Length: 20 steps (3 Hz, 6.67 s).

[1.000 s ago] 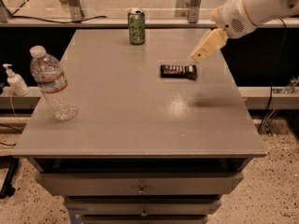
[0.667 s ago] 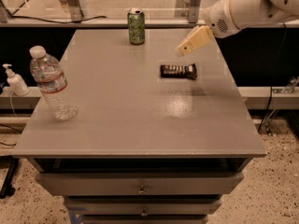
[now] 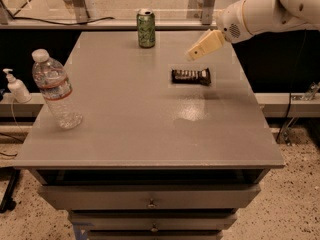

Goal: Move green can near rxbar chocolate

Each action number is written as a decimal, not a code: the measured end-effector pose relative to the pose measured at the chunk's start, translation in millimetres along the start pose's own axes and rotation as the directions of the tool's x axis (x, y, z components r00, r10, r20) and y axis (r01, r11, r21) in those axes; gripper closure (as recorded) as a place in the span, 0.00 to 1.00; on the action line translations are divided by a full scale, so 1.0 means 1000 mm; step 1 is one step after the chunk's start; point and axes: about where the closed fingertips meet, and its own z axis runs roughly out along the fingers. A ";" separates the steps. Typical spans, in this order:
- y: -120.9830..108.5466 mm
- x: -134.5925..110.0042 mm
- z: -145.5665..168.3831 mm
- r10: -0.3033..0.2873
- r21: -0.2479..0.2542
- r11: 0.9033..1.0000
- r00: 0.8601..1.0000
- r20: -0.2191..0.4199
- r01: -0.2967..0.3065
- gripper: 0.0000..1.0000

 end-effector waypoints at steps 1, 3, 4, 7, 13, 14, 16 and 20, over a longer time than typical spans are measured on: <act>-0.017 0.001 0.024 0.007 0.027 1.000 0.998 0.055 -0.009 0.00; -0.057 -0.009 0.059 -0.021 0.083 0.997 0.992 0.126 0.011 0.00; -0.071 -0.017 0.074 -0.041 0.088 0.996 0.988 0.151 0.028 0.00; -0.068 -0.042 0.156 0.020 0.006 1.000 0.978 0.206 -0.022 0.00; -0.089 -0.054 0.227 0.061 0.133 0.986 0.966 0.253 -0.097 0.63; -0.095 -0.054 0.217 0.050 0.156 0.983 0.965 0.256 -0.092 0.87; -0.091 -0.054 0.180 0.058 0.152 0.983 0.959 0.276 -0.103 1.00; -0.062 -0.052 0.072 0.049 0.159 0.982 0.946 0.319 -0.104 1.00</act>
Offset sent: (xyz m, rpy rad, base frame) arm 0.0923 0.0065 -0.0120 0.0974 -0.1491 -0.0576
